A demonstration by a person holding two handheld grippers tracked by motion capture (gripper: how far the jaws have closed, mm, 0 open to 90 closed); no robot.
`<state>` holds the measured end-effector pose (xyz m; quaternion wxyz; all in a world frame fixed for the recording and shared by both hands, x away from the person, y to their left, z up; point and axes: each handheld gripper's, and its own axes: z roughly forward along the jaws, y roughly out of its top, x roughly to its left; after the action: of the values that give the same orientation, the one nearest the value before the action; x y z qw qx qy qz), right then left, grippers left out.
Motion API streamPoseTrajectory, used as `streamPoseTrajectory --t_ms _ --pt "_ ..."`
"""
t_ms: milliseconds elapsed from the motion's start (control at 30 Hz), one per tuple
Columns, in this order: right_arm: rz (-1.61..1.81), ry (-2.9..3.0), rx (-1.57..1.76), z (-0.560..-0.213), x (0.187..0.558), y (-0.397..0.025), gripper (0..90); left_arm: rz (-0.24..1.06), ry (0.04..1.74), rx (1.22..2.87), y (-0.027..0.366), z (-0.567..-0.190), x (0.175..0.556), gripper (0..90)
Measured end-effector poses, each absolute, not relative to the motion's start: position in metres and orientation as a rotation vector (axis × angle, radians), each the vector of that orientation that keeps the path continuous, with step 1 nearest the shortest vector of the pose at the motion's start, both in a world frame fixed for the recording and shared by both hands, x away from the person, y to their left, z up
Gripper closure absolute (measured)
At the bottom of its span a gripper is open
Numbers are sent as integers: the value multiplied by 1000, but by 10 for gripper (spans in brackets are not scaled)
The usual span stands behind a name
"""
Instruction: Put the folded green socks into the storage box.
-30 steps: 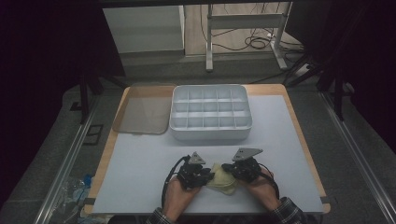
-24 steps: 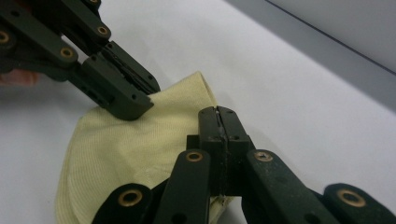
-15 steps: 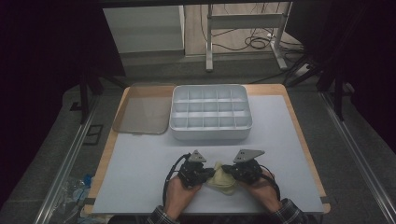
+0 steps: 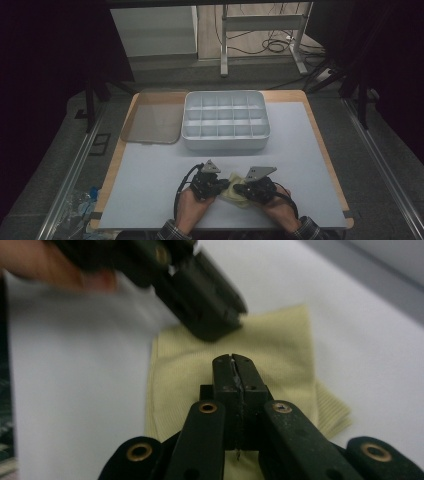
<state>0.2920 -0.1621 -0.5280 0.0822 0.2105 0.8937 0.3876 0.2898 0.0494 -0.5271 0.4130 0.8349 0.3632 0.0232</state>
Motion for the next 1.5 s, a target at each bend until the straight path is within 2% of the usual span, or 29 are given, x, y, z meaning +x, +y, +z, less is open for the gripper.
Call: streamPoseTrajectory --t_ms 633,1500 --pt "1165 2721 554 -527 275 -150 898 63 908 2107 51 -526 292 848" --pt "1169 2729 547 -526 276 -148 897 67 902 2117 51 -524 292 847"
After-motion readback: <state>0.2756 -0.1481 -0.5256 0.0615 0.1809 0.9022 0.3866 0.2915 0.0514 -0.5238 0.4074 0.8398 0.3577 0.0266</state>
